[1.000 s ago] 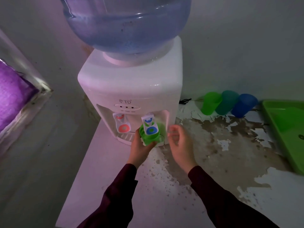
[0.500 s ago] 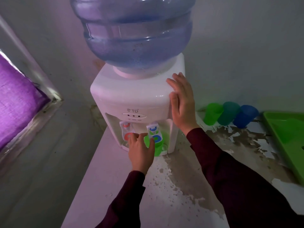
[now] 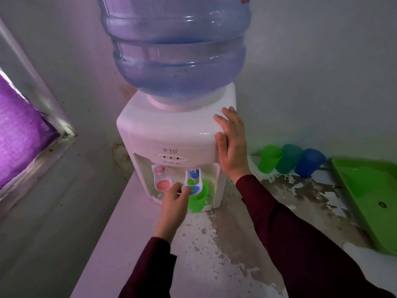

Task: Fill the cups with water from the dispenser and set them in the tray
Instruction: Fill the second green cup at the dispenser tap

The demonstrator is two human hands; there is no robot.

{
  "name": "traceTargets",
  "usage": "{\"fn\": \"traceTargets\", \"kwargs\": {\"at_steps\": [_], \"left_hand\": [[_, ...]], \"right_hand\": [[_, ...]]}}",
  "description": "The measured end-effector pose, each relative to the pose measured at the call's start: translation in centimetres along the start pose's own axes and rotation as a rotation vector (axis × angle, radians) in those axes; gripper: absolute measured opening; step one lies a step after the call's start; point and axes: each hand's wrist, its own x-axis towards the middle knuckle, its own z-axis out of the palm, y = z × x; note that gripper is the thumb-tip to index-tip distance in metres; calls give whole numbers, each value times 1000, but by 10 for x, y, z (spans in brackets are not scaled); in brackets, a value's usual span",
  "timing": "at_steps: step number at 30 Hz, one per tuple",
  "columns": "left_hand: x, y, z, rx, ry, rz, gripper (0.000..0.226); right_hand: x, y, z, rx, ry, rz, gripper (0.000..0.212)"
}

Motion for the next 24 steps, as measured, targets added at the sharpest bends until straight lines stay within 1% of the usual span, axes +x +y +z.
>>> {"fn": "traceTargets", "kwargs": {"at_steps": [1, 4, 10, 14, 24], "left_hand": [[0, 3, -5, -51, -1, -18, 24], [-1, 7, -14, -102, -43, -23, 29], [-9, 1, -7, -257, -48, -46, 25], [-8, 0, -9, -259, -62, -39, 26], [-11, -2, -7, -260, -71, -37, 23]], "right_hand": [[0, 0, 0, 2, -1, 2, 52], [0, -2, 1, 3, -6, 18, 52], [-1, -1, -1, 7, -25, 23, 49], [-1, -2, -2, 6, -36, 33, 44], [-1, -2, -2, 7, -30, 31, 51]]}}
